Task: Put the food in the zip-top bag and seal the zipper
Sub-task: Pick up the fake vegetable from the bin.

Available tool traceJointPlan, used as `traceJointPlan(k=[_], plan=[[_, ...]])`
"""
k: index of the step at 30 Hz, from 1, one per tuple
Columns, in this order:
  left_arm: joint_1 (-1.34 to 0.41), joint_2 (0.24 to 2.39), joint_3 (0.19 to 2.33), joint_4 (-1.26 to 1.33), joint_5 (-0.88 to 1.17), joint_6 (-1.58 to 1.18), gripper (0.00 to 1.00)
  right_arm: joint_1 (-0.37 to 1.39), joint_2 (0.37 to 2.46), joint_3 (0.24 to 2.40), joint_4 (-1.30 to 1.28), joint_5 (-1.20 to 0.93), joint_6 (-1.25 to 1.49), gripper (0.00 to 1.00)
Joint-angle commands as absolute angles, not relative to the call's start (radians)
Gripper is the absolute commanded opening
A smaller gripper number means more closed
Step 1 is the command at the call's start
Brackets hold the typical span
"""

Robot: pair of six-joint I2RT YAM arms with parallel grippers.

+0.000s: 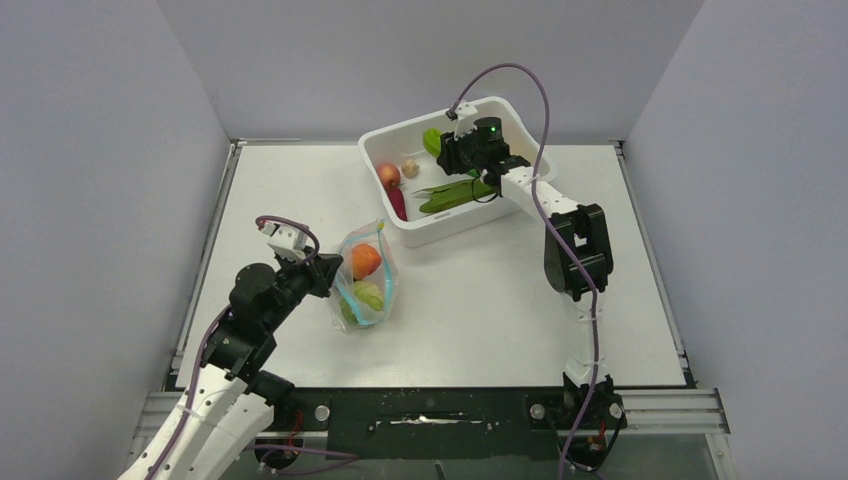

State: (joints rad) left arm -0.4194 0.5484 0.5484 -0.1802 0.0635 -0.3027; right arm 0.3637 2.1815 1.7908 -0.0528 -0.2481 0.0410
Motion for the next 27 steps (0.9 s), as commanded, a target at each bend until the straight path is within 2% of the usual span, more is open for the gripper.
traceJointPlan(k=[1, 14, 27], plan=[[-0.411, 0.536, 0.554, -0.135, 0.065, -0.295, 0.0, 0.386, 2.015, 1.722, 0.006, -0.251, 0.051, 0.28], [-0.405, 0.541, 0.554, -0.119, 0.075, -0.313, 0.0, 0.503, 1.694, 1.48, -0.108, -0.182, 0.109, 0.29], [-0.405, 0.542, 0.567, -0.095, 0.096, -0.367, 0.0, 0.692, 1.375, 1.221, -0.14, -0.157, 0.202, 0.3]])
